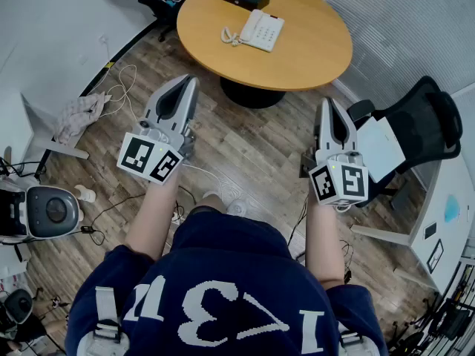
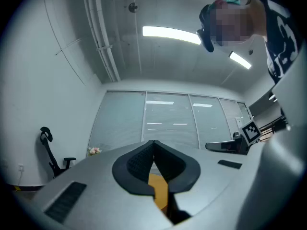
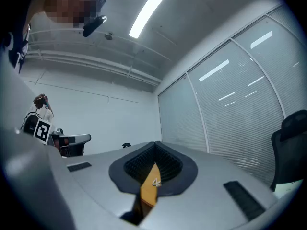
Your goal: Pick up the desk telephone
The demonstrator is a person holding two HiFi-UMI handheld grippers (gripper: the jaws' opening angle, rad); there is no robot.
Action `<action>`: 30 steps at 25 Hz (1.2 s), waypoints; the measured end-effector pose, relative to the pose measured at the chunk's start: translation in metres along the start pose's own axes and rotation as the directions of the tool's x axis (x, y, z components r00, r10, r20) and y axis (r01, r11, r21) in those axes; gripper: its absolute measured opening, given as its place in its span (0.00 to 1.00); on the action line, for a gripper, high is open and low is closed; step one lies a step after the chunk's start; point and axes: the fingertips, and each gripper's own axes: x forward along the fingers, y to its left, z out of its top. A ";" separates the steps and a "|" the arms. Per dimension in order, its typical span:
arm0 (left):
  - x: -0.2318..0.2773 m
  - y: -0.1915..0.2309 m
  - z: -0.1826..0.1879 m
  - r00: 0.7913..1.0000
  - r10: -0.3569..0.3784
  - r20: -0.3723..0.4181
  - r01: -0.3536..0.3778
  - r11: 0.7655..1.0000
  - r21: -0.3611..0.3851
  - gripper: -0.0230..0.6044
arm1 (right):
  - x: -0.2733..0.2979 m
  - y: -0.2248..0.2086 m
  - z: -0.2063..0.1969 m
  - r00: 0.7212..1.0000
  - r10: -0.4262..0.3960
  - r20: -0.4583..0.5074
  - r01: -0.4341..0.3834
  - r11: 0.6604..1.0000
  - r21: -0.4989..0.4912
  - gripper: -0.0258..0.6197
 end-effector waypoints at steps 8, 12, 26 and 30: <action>0.005 0.008 -0.011 0.999 0.016 -0.029 -0.016 1.000 0.002 0.06 | 0.012 0.000 0.000 1.000 0.028 0.008 -0.028 1.000 0.012 0.08; 0.011 0.017 -0.014 0.999 0.029 -0.039 -0.029 1.000 0.002 0.06 | 0.023 0.002 0.000 0.999 0.047 0.010 -0.048 0.999 0.022 0.08; 0.101 0.096 -0.045 0.999 0.003 -0.032 -0.004 0.999 -0.032 0.06 | 0.126 -0.029 -0.014 1.000 0.022 -0.001 -0.022 1.000 0.010 0.09; 0.143 0.130 -0.051 0.999 -0.022 -0.024 0.021 0.999 -0.041 0.06 | 0.172 -0.042 -0.016 1.000 -0.002 0.007 0.002 1.000 0.011 0.09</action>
